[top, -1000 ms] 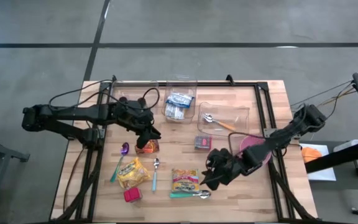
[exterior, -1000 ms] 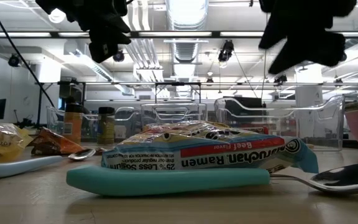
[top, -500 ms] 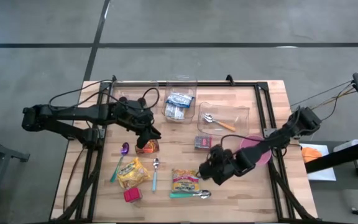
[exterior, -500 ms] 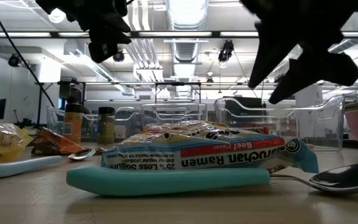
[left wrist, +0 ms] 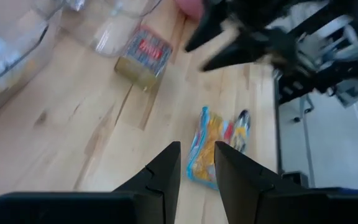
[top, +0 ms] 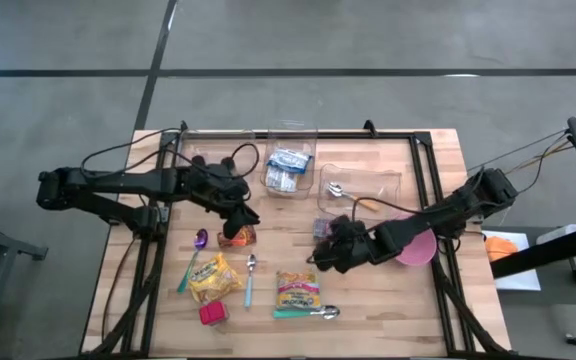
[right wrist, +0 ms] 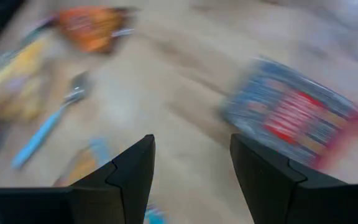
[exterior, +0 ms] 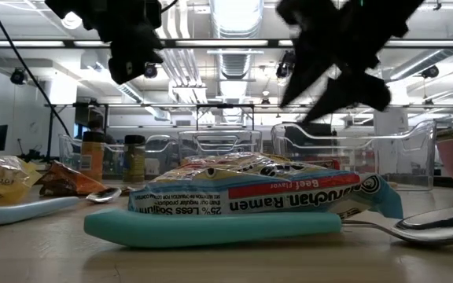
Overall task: Pick & Place Food Item
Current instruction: Put the orange seasoning pack into the left transparent bin
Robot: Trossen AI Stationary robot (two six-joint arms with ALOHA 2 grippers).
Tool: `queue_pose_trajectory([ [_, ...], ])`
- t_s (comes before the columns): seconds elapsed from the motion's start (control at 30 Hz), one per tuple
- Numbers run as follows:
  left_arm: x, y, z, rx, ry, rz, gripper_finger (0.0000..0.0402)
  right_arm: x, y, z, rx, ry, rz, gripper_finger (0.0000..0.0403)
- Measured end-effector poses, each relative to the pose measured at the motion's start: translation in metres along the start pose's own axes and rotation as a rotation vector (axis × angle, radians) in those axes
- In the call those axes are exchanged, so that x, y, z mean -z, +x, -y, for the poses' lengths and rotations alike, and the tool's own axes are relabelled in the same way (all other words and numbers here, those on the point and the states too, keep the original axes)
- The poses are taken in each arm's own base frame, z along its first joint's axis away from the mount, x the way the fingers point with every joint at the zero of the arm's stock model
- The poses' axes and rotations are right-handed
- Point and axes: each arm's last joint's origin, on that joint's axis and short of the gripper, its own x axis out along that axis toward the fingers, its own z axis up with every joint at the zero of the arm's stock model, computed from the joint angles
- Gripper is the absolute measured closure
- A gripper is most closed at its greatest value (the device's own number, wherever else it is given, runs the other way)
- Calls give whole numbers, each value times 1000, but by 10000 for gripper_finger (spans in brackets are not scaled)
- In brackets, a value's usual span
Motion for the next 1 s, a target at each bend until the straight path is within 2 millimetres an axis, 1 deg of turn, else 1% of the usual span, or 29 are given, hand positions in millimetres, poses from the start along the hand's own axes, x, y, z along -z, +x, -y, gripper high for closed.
queue_pose_trajectory([
  [0.17,11,0,-3,-42,-24,-111,297,-4,-5,-22,-271,-328,-48,197],
  [0.23,16,0,-4,-54,-30,-147,297,-4,-6,-25,-313,-436,-59,197],
  [0.3,20,-1,-4,-67,-35,-184,297,-5,-7,-26,-328,-491,-59,197],
  [0.43,24,-1,-4,-106,-73,-209,297,-10,-4,-24,-316,-476,-52,197],
  [0.53,28,-2,-9,-217,-116,-219,297,-13,-3,-24,-311,-452,-50,197],
  [0.63,32,-4,-14,-323,-110,-226,297,-13,-3,-24,-312,-429,-56,197],
  [0.77,35,-6,-16,-354,-49,-260,297,-13,-3,-24,-313,-391,-61,197],
  [0.87,35,-2,-19,-381,-5,-271,297,-13,-5,-24,-318,-387,-59,197],
  [1.0,36,15,-25,-402,106,-342,290,-15,-8,-25,-330,-384,-54,197],
])
